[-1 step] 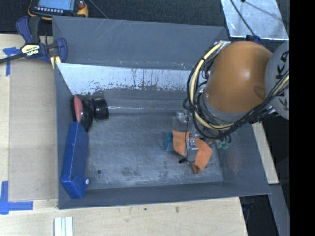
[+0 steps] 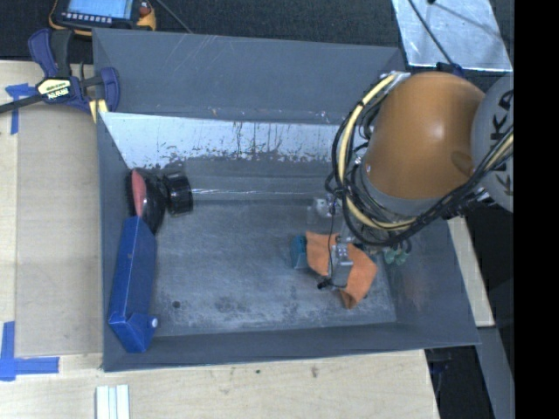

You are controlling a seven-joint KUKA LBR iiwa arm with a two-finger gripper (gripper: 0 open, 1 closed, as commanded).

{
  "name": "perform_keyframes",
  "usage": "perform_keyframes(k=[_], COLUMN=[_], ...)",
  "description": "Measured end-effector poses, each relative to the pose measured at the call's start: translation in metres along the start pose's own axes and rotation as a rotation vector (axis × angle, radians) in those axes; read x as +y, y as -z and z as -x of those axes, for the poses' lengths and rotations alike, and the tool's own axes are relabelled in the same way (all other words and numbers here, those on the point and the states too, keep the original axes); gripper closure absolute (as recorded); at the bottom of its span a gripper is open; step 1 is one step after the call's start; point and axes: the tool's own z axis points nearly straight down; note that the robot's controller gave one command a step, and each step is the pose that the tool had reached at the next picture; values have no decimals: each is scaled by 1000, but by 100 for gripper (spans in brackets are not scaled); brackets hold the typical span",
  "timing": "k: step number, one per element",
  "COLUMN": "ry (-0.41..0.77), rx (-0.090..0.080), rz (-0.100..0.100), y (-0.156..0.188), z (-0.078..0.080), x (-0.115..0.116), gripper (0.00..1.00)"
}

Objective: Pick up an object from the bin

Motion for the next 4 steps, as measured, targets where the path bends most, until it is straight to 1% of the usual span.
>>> perform_keyframes(k=[1,2,3,4], ry=[119,260,-32,-7], rx=[-4,-11,-13,0], rz=[-1,-1,0,0], y=[17,4,-56,-85], z=[-7,-9,13,10], x=[6,-6,-19,-21], gripper=[0,0,0,0])
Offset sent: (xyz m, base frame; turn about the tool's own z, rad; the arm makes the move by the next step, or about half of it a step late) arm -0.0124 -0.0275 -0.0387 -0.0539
